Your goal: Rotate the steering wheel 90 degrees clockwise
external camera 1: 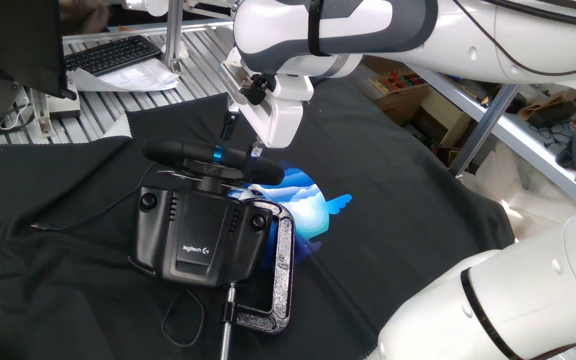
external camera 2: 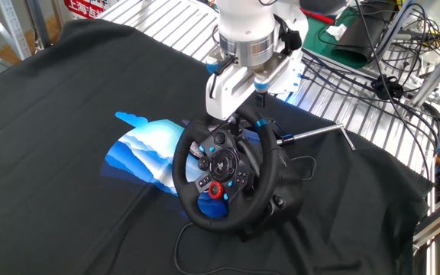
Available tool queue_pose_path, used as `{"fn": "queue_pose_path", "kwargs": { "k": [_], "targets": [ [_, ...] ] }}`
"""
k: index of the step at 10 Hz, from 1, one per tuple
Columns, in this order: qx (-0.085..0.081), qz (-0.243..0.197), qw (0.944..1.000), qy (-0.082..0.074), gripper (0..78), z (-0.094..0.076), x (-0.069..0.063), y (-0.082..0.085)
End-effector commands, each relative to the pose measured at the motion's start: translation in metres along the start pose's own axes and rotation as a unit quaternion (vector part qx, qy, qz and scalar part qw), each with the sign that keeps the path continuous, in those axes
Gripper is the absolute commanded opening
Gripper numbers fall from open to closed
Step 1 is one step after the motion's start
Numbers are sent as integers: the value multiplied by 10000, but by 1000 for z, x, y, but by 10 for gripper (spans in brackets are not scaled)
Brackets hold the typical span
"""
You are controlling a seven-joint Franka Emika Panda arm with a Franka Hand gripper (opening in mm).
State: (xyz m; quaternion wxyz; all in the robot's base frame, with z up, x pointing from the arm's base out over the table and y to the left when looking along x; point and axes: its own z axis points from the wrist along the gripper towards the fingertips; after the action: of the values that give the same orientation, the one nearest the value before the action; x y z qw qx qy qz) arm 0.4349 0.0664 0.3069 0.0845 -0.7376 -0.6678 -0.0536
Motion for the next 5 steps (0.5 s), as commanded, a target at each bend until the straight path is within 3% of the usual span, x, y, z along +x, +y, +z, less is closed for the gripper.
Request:
{"fn": "queue_pose_path", "kwargs": {
  "k": [1, 5],
  "targets": [
    [-22, -66, 9999, -85, 775, 4, -1, -1],
    [-26, -164, 9998, -75, 775, 5, 0, -2]
  ]
}}
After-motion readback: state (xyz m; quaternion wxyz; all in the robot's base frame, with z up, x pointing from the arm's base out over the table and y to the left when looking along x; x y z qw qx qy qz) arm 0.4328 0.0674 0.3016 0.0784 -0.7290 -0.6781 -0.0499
